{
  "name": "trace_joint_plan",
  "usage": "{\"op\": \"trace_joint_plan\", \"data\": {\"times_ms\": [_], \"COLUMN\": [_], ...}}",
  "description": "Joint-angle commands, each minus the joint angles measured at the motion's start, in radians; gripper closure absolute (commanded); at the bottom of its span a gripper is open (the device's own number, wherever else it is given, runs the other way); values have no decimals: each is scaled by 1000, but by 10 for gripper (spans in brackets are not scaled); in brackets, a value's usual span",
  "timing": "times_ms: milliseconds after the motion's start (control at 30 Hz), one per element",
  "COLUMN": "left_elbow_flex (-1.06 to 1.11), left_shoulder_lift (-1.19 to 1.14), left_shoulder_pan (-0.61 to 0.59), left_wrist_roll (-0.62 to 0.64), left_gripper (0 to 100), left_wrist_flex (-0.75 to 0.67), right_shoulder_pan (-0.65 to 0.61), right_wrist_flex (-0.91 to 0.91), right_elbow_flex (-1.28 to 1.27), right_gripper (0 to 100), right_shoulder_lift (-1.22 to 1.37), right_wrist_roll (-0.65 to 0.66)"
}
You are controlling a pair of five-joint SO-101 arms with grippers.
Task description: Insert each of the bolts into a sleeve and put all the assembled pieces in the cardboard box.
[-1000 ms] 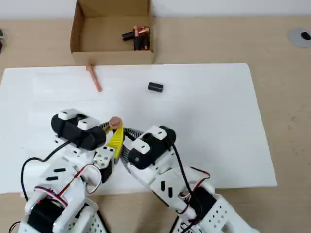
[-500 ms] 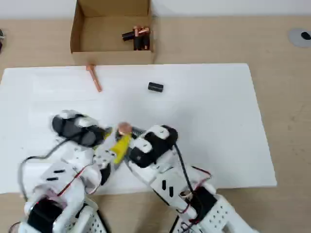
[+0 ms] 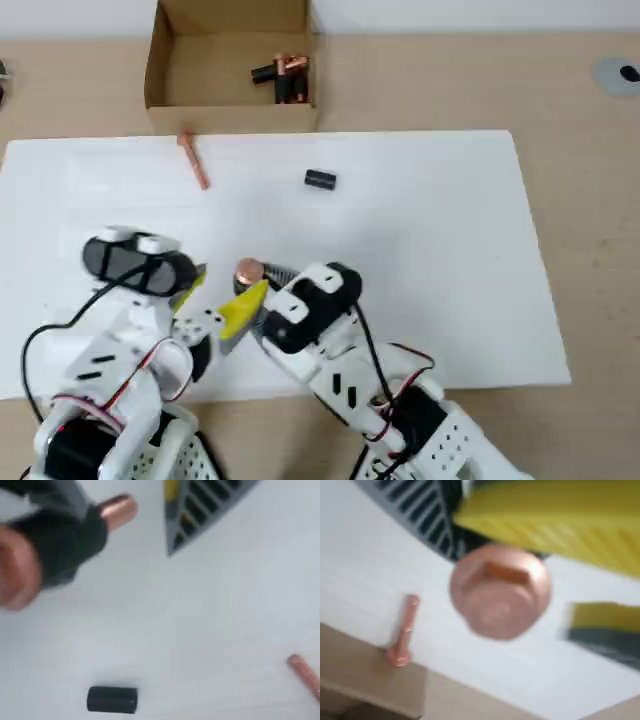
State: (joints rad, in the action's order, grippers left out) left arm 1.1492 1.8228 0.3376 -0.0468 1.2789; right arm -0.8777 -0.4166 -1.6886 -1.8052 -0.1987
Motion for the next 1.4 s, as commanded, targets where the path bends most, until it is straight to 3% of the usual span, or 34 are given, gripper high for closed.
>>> {"op": "trace_joint_plan", "data": {"times_ms": [0,400,500,833,1100,1367], "left_elbow_flex": [-124,-364,-344,-103,-51,41], "left_shoulder_lift": [2,2,2,2,2,2], "left_shoulder_pan": [-54,-100,-213,-750,-882,-902], "left_wrist_roll": [-3,-2,-3,-3,-9,-3], "left_gripper": [709,711,711,708,708,709], "left_wrist_flex": [61,167,169,91,94,97], "right_shoulder_pan": [67,196,197,217,306,390], "right_wrist_flex": [34,106,155,160,216,213], "right_elbow_flex": [28,306,441,992,1369,1750], "right_gripper": [988,988,988,988,988,988], "right_shoulder_lift": [-182,269,427,1033,1477,1876], "right_wrist_roll": [9,60,86,143,181,175]}}
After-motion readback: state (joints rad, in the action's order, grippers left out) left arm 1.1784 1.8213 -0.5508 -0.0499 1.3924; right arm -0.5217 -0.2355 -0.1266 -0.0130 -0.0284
